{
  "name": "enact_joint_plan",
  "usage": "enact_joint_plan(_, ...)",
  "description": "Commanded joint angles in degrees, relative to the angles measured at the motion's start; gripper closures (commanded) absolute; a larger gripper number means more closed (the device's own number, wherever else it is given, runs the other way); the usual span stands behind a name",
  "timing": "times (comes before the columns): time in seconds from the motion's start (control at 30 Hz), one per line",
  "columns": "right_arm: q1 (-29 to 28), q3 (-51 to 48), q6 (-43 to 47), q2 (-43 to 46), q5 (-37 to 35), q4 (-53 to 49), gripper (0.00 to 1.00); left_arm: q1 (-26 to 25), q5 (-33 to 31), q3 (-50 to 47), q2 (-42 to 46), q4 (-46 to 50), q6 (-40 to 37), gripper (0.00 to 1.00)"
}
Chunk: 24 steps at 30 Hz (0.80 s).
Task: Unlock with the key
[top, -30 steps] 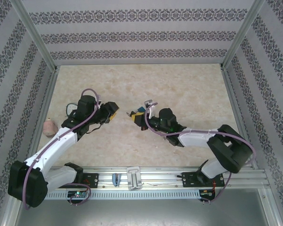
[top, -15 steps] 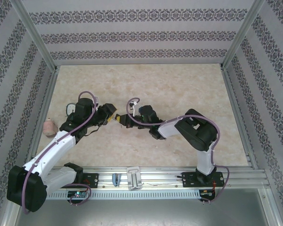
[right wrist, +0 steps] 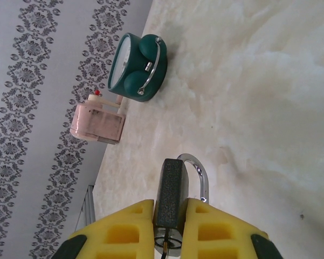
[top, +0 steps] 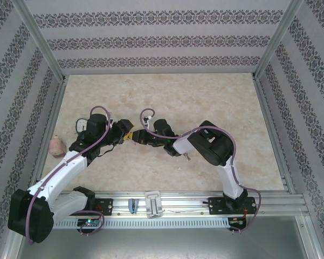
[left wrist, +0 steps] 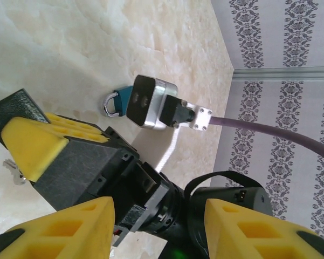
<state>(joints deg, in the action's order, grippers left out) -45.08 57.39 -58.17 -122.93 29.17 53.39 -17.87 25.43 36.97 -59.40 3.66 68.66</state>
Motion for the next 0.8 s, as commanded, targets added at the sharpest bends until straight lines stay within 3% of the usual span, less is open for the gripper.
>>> enact_joint_plan(0.0, 0.89, 2.07, -2.68, -1.46, 1.68, 0.65, 1.00, 0.83, 0.78, -0.93, 0.11, -2.57, 0.85, 0.53)
enact_joint_plan(0.5, 2.25, 3.17, -5.09, -3.54, 1.68, -2.91, 0.95, 0.90, 1.50, -1.12, -1.38, -3.84, 1.79, 0.54)
enact_joint_plan(0.77, 2.72, 3.78, -3.10, -1.99, 0.11, -11.92, 0.79, 0.84, 1.73, -1.11, -1.92, -4.08, 1.98, 0.54)
